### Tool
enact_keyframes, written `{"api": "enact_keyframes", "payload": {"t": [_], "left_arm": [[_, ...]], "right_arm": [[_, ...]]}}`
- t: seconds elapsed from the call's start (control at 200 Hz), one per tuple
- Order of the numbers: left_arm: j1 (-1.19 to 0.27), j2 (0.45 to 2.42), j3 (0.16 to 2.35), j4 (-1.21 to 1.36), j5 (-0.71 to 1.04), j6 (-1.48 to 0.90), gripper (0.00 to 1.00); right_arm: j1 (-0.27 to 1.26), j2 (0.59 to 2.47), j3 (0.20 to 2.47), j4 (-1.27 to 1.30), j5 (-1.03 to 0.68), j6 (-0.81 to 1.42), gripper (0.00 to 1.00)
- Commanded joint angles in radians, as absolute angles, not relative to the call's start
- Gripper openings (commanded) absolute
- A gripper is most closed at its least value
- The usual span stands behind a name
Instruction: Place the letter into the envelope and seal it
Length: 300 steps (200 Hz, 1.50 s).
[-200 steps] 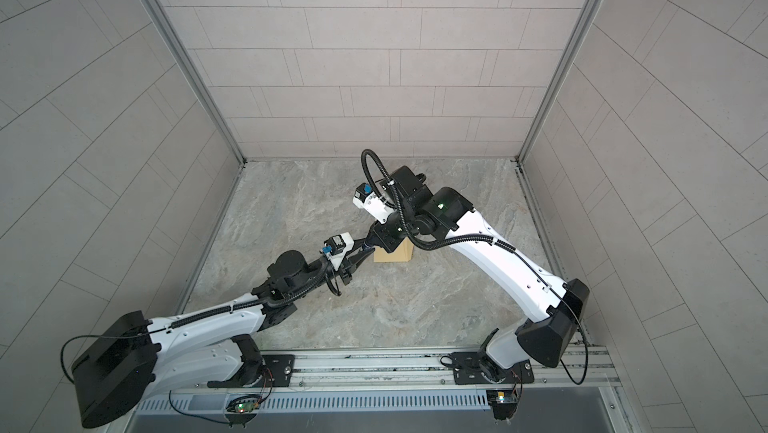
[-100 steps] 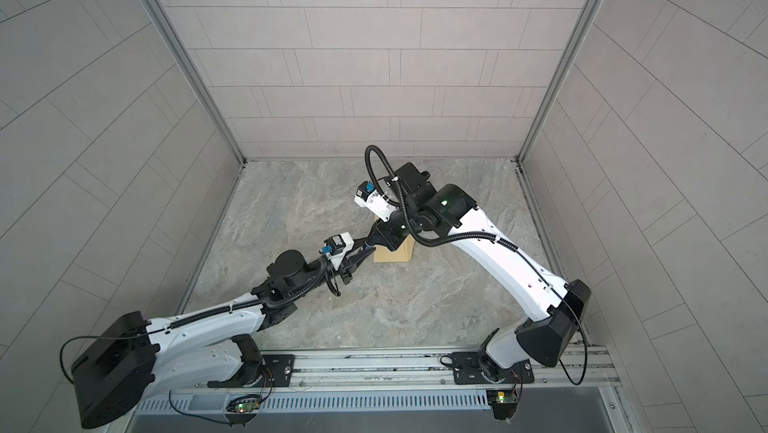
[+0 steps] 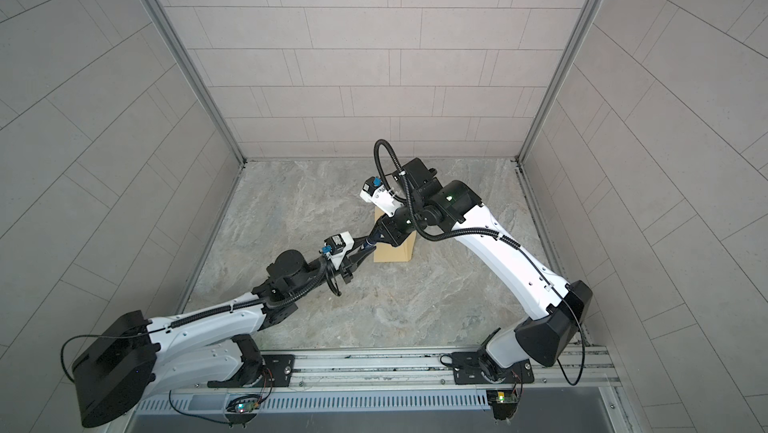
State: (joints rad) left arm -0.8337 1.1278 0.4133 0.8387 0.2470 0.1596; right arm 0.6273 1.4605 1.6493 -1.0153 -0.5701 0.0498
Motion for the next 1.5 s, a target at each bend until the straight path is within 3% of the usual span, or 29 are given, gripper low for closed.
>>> {"api": "enact_keyframes", "payload": {"t": [0.0, 0.29, 0.47, 0.675, 0.951, 1.496], "left_arm": [[-0.824, 1.169, 0.330, 0.557, 0.199, 0.193, 0.00], [-0.824, 1.164, 0.339, 0.554, 0.231, 0.173, 0.00], [-0.824, 1.168, 0.339, 0.544, 0.231, 0.178, 0.00], [-0.824, 1.170, 0.339, 0.535, 0.211, 0.187, 0.00], [-0.824, 1.173, 0.333, 0.531, 0.144, 0.201, 0.00], [-0.824, 1.173, 0.320, 0.546, 0.109, 0.213, 0.00]], "right_arm": [[0.559, 1.373, 1.732, -0.923, -0.567, 0.099, 0.00], [0.607, 1.319, 1.639, -0.887, -0.561, -0.127, 0.00], [0.621, 1.344, 1.706, -0.980, -0.501, -0.282, 0.00], [0.621, 1.358, 1.747, -1.002, -0.486, -0.276, 0.00], [0.611, 1.395, 1.834, -1.026, -0.395, -0.095, 0.00], [0.595, 1.445, 1.905, -1.101, -0.385, 0.000, 0.00]]}}
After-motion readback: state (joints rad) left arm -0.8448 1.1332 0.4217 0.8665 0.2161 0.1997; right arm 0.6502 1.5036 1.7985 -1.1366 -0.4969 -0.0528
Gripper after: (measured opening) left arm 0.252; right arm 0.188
